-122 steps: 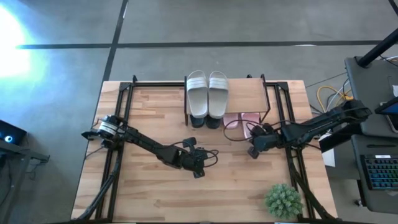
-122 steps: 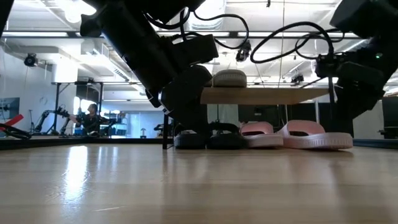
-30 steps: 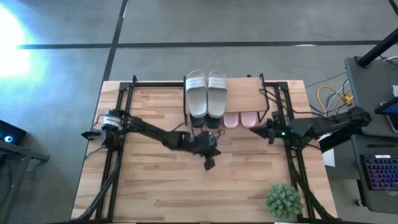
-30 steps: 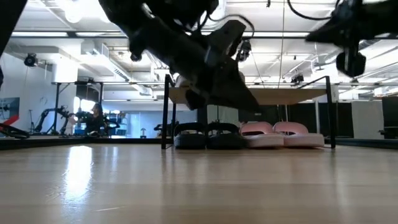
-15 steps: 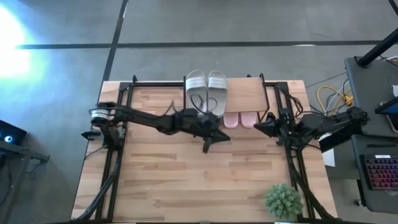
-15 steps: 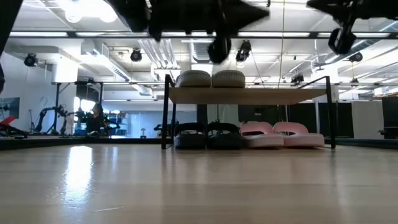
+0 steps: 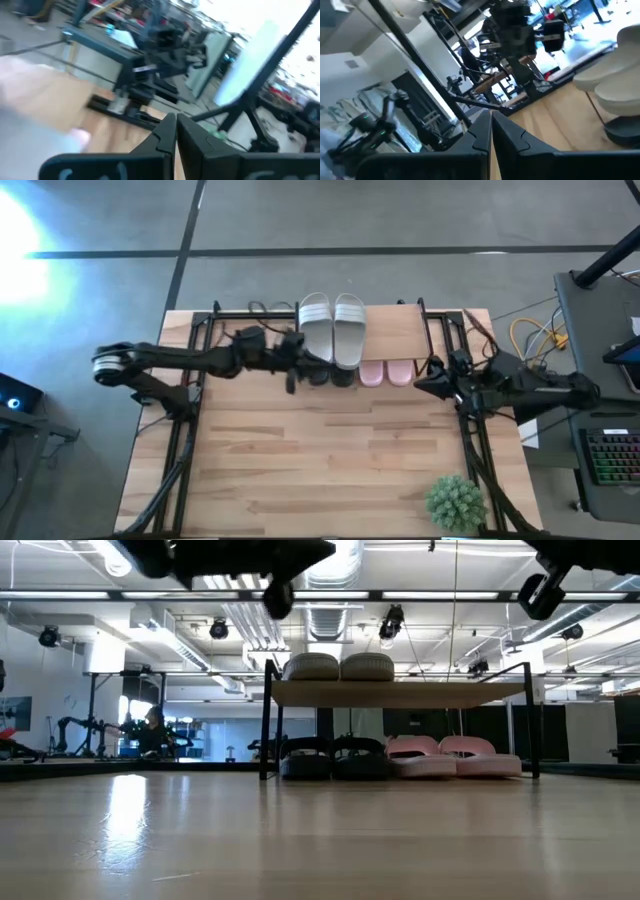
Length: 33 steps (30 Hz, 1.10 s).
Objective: Pick and place slides into the shelf
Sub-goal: Return to Home Position
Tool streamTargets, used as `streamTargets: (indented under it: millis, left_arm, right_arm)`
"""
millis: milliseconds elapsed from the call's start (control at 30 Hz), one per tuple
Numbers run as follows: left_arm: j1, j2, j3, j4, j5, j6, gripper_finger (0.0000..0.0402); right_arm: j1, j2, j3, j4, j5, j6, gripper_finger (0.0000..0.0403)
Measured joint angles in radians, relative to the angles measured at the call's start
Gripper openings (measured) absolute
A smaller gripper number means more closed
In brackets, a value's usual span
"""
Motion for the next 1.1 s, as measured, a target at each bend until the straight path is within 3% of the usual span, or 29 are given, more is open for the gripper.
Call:
streamTargets:
  millis: [167, 400, 600, 867, 1100]
  left_arm:
    - [0.066, -0.181, -0.178, 0.008, 0.000, -0.036, 0.0000]
    - [0.069, -0.413, -0.389, 0.014, -0.004, -0.069, 0.0000]
    - [0.070, -0.565, -0.557, 0.011, -0.137, -0.071, 0.0000]
    - [0.070, -0.688, -0.736, 0.012, -0.158, -0.176, 0.0000]
    - [0.070, -0.740, -0.857, 0.017, -0.159, -0.227, 0.0000]
  right_arm:
    - [-0.114, -0.108, 0.001, -0.142, -0.062, -0.001, 0.0008]
    - [-0.128, -0.230, 0.000, -0.269, -0.062, -0.066, 0.0008]
    - [-0.128, -0.275, -0.006, -0.390, 0.036, -0.077, 0.0008]
    - [-0.127, -0.277, -0.038, -0.383, 0.037, -0.072, 0.0008]
    - [-0.127, -0.276, -0.155, -0.358, 0.043, 0.000, 0.0008]
